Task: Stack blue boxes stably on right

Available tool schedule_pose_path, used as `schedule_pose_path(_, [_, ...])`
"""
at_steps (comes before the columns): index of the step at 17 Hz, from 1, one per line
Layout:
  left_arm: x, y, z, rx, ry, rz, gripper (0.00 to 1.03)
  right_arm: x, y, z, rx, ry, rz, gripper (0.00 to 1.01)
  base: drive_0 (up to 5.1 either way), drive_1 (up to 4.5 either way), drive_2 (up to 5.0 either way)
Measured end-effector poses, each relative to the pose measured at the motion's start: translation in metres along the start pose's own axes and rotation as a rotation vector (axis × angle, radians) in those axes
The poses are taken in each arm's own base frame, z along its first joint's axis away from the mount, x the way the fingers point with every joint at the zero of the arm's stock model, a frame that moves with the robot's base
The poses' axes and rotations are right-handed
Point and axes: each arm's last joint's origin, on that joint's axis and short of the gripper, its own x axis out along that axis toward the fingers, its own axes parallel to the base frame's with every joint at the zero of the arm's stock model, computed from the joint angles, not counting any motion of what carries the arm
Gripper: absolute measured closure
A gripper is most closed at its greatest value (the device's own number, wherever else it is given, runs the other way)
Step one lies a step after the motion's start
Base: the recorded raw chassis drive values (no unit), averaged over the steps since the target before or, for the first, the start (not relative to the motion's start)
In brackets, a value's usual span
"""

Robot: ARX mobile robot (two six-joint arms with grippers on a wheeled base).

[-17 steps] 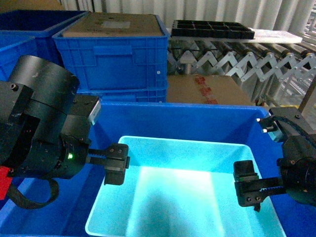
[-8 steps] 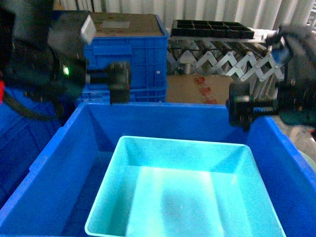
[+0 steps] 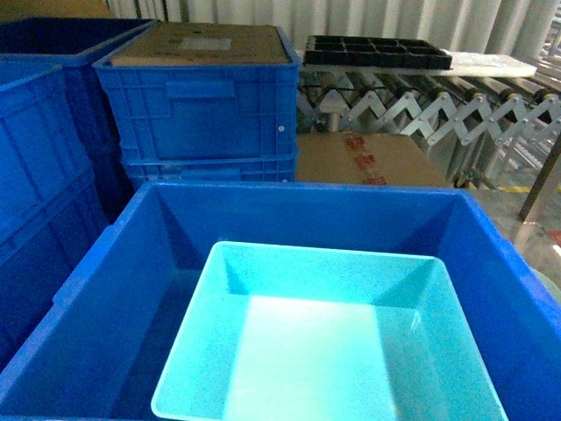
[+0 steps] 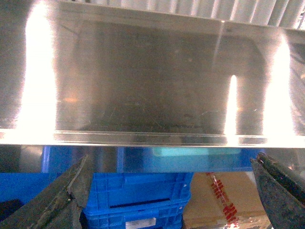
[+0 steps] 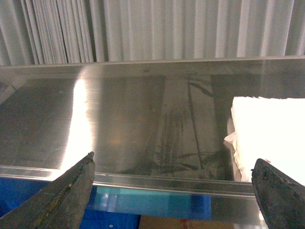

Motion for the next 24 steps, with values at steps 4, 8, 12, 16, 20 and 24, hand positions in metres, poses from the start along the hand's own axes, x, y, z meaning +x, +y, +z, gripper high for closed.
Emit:
schedule_pose_path(4, [-0.067, 0.005, 0.029, -0.026, -0.04, -0.002, 0.05, -0.063, 0.009, 0.029, 0.009, 0.007, -0.018, 0.03, 0.0, 0.0, 0.0])
schedule_pose_path(8, [-0.082, 0.015, 0.014, -0.058, -0.004, 0.018, 0.05, -0.097, 0.003, 0.04, 0.018, 0.011, -0.09, 0.03, 0.0, 0.0, 0.0])
schedule_pose_path(12, [-0.082, 0.017, 0.013, -0.038, 0.003, 0.049, 0.09, -0.102, -0.002, 0.025, -0.038, 0.151, -0.127, 0.16, 0.0, 0.0, 0.0])
schedule_pose_path(16, [-0.122, 0.035, -0.071, 0.084, 0.001, 0.103, 0.62, -0.159, -0.023, -0.054, -0.081, 0.186, -0.146, 0.69, 0.0, 0.0, 0.0])
schedule_pose_path(20, [-0.149, 0.054, -0.134, 0.089, 0.033, 0.114, 1.01, -0.195, -0.035, -0.104, -0.088, 0.206, -0.136, 0.99, 0.0, 0.0, 0.0])
schedule_pose_path(24, [-0.17, 0.055, -0.173, 0.089, 0.045, 0.102, 1.01, -0.22, -0.042, -0.135, -0.089, 0.217, -0.149, 0.99, 0.0, 0.0, 0.0])
